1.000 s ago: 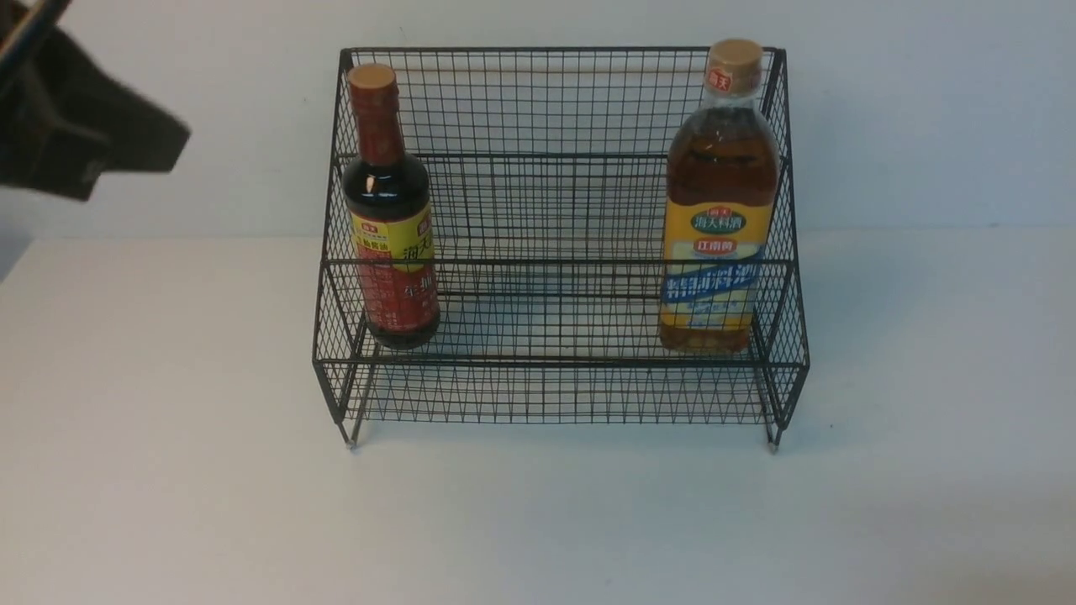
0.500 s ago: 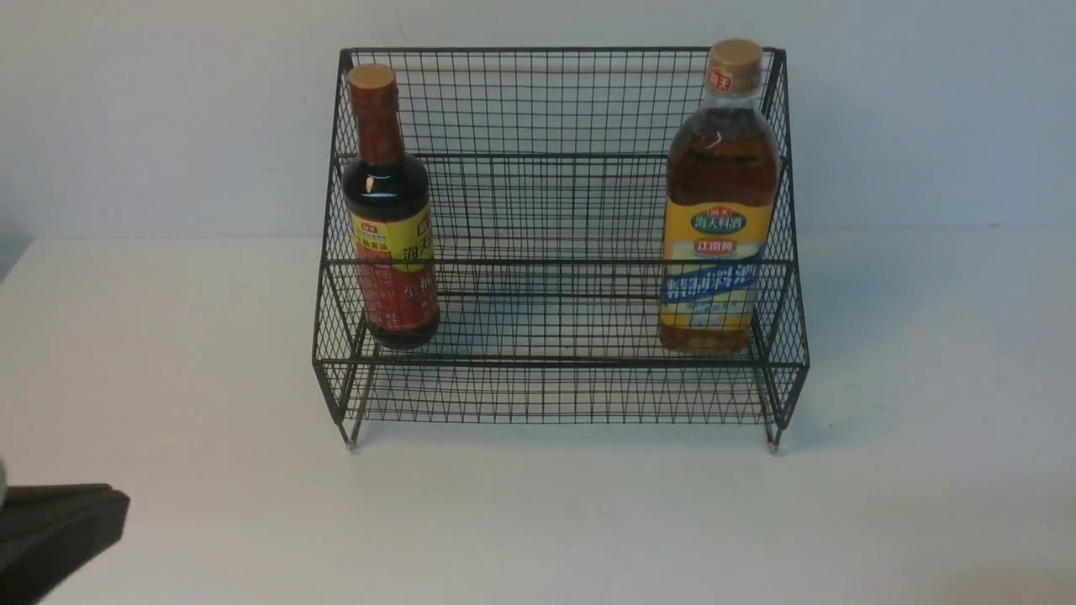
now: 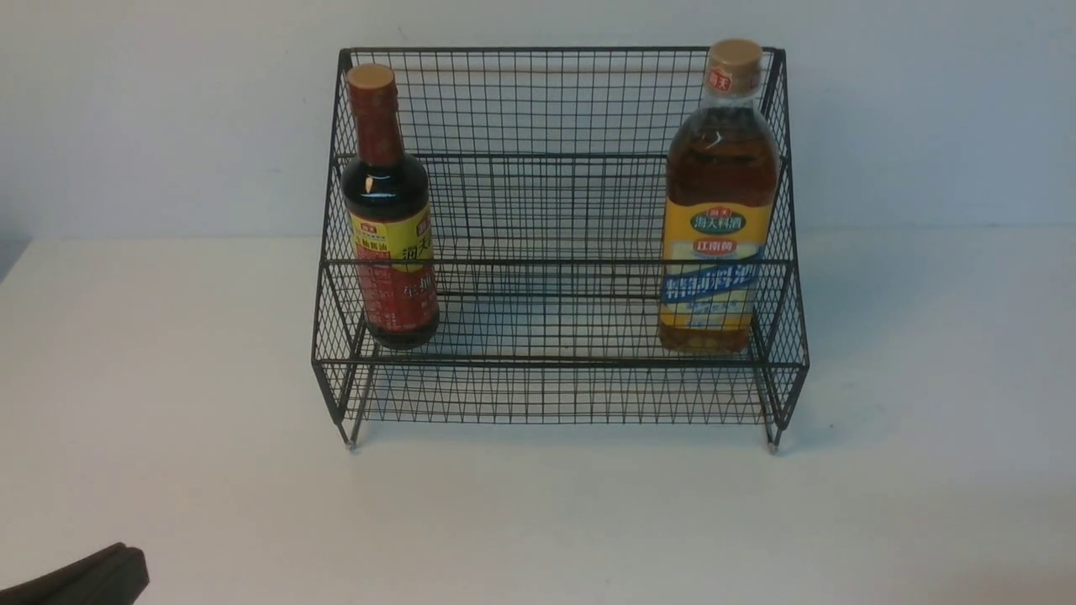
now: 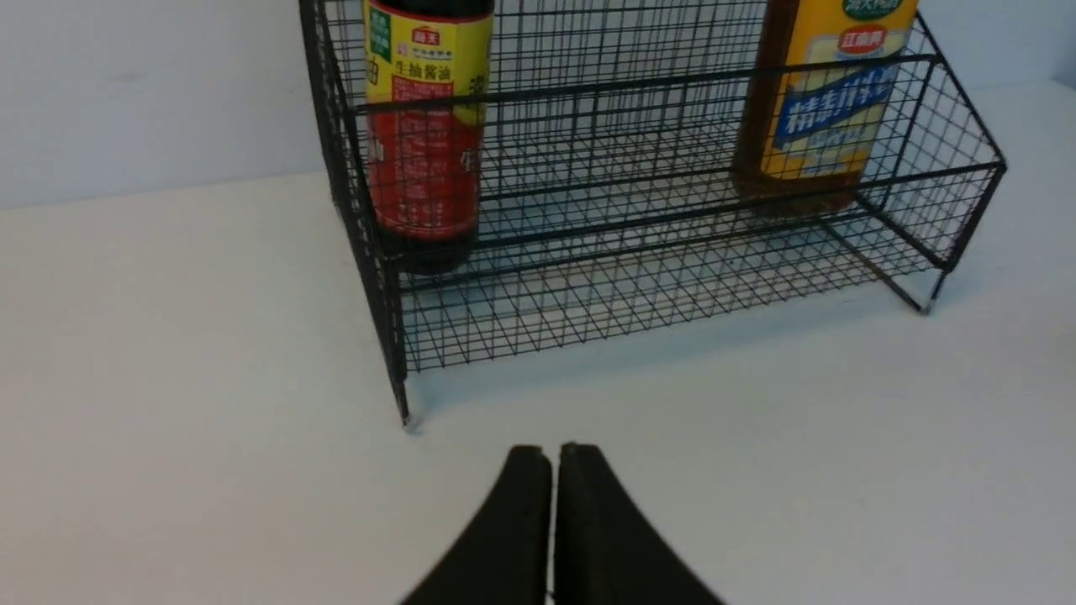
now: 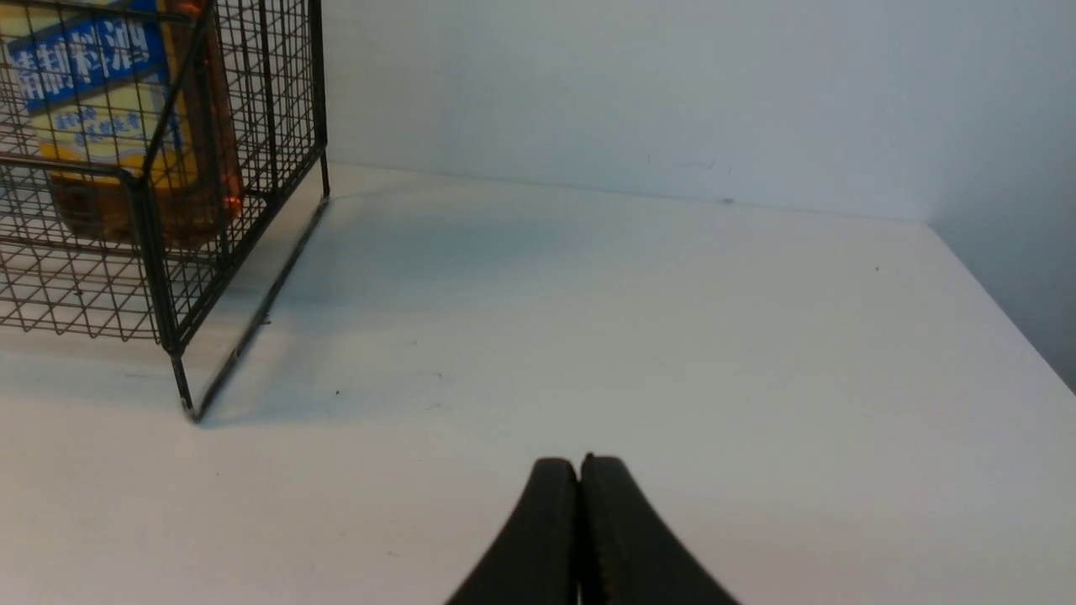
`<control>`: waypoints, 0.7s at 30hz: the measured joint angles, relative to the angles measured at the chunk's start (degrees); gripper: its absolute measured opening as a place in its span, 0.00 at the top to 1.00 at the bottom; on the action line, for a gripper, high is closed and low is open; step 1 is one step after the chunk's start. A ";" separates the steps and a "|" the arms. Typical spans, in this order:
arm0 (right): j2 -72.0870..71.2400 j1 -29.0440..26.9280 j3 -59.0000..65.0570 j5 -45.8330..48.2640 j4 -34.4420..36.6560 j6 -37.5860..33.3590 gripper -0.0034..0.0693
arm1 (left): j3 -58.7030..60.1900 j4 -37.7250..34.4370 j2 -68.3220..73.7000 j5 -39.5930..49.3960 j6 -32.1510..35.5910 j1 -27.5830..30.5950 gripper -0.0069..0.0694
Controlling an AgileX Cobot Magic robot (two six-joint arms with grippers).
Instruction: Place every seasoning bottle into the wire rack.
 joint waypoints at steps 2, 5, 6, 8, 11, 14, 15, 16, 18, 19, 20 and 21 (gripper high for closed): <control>0.00 0.00 0.00 0.00 0.00 0.00 0.97 | 1.07 0.22 0.00 -2.51 1.70 0.00 0.92; 0.00 0.00 0.00 0.00 0.00 0.00 0.97 | 4.60 0.22 -0.68 -8.45 3.52 0.00 0.92; 0.00 0.00 0.00 0.00 0.00 0.00 0.97 | 5.89 0.22 -1.26 -10.32 3.53 0.00 0.92; 0.00 0.00 0.00 0.00 0.00 0.00 0.97 | 10.23 1.85 -4.20 -15.48 2.53 0.00 0.92; 0.00 0.00 0.00 0.00 0.00 0.00 0.97 | 13.73 6.87 -7.64 -17.09 -2.10 0.00 0.92; 0.00 0.00 0.00 0.00 0.00 0.00 0.97 | 15.72 16.06 -9.04 -17.09 -11.38 -0.05 0.92; 0.00 0.00 0.00 0.00 0.00 0.00 0.97 | 16.08 18.59 -9.12 -17.09 -14.41 -0.13 0.92; 0.00 0.00 0.00 0.00 0.00 0.00 0.97 | 16.45 20.44 -9.12 -17.09 -17.46 -0.38 0.92; 0.00 0.00 0.00 0.00 0.00 0.00 0.97 | 16.89 25.86 -9.12 -17.09 -23.27 -1.48 0.92; 0.00 0.00 0.00 0.00 0.00 0.00 0.97 | 17.02 29.04 -9.12 -17.09 -27.70 -2.58 0.92; 0.00 0.00 0.00 0.00 0.00 0.00 0.97 | 17.02 30.47 -9.12 -16.92 -29.30 -3.22 0.92; 0.00 0.00 0.00 0.00 0.00 0.00 0.97 | 17.02 33.50 -9.12 -16.29 -32.19 -4.78 0.92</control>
